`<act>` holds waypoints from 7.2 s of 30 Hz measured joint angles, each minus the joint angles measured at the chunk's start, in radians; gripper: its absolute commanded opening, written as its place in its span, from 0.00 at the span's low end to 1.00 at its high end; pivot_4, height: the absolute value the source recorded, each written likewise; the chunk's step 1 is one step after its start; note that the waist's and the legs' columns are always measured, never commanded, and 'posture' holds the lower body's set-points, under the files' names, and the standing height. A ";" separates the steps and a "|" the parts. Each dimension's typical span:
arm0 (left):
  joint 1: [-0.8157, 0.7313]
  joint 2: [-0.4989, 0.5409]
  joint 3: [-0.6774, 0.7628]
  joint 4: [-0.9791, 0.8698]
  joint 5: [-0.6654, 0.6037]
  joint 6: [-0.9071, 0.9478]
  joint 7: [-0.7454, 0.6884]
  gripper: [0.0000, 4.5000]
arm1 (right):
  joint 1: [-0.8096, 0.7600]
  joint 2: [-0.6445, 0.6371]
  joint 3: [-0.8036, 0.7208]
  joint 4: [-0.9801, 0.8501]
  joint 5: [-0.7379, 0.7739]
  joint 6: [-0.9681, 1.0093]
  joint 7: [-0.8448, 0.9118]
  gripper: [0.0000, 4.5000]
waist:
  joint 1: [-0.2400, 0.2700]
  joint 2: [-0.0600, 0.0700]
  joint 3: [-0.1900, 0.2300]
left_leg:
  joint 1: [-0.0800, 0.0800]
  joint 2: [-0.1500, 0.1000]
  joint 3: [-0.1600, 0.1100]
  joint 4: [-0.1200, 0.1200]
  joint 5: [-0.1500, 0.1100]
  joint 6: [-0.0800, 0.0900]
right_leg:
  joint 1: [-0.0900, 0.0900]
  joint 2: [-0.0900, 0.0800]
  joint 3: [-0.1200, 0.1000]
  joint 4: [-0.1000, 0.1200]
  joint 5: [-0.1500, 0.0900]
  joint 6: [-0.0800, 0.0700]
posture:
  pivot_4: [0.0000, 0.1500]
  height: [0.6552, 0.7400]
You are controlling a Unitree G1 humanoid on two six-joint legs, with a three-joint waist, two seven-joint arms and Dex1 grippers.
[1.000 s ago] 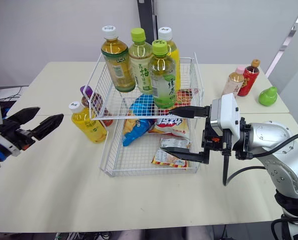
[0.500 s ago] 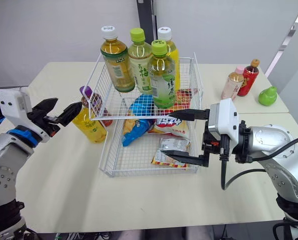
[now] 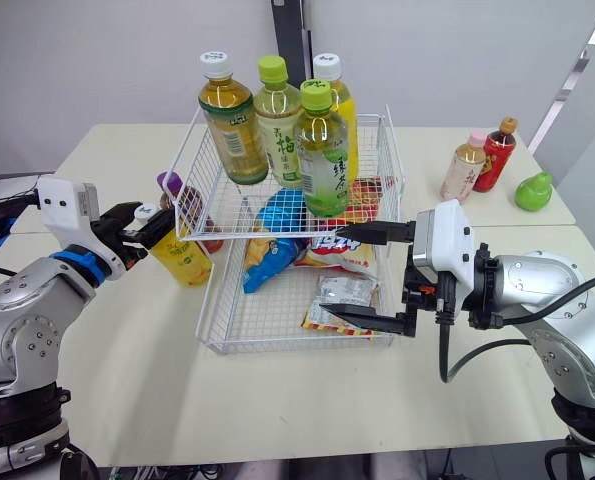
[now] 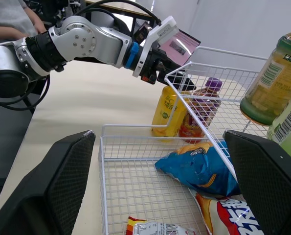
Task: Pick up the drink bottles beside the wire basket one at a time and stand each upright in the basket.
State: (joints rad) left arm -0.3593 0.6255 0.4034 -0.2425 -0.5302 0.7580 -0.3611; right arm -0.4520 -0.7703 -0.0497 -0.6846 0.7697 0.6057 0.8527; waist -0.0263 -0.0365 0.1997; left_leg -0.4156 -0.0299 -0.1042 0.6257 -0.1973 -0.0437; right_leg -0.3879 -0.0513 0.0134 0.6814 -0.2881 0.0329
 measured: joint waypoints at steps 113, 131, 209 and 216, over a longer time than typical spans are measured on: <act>-0.596 0.449 -0.058 0.314 0.025 0.157 -0.615 1.00 | 0.022 -0.081 -0.187 0.109 0.106 -0.054 0.083 1.00 | -0.007 0.001 0.002 | -0.011 0.006 0.005 0.005 0.000 -0.001 | -0.017 0.011 0.004 0.014 -0.001 -0.002 | 1.00 1.00; 0.106 0.271 0.271 0.265 0.043 -0.118 -0.515 1.00 | 0.107 -0.086 -0.194 0.071 0.055 -0.099 0.085 1.00 | 0.000 0.000 0.001 | -0.010 0.006 0.005 0.005 0.000 -0.001 | -0.016 0.005 0.004 0.014 0.000 -0.003 | 1.00 1.00; -0.385 0.138 -0.125 0.687 0.152 -0.325 -0.410 0.30 | 0.267 -0.096 -0.250 -0.089 0.154 -0.068 -0.074 1.00 | -0.004 -0.003 -0.001 | -0.010 0.007 0.004 0.005 0.000 -0.001 | -0.016 0.011 0.003 0.015 0.001 -0.004 | 1.00 1.00; -0.398 0.231 -0.120 0.640 0.081 -0.229 -0.514 0.30 | 0.281 -0.093 -0.248 -0.099 0.148 -0.071 -0.087 1.00 | -0.005 -0.003 -0.001 | -0.010 0.007 0.004 0.005 0.000 -0.001 | -0.016 0.011 0.003 0.015 0.001 -0.004 | 1.00 1.00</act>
State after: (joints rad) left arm -0.7575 0.8560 0.2838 0.3972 -0.4489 0.5293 -0.8754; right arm -0.1714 -0.8634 -0.2980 -0.7837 0.9174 0.5345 0.7655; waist -0.0312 -0.0393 0.1989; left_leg -0.4253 -0.0231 -0.1001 0.6306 -0.1971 -0.0446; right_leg -0.4034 -0.0399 0.0164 0.6962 -0.2870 0.0289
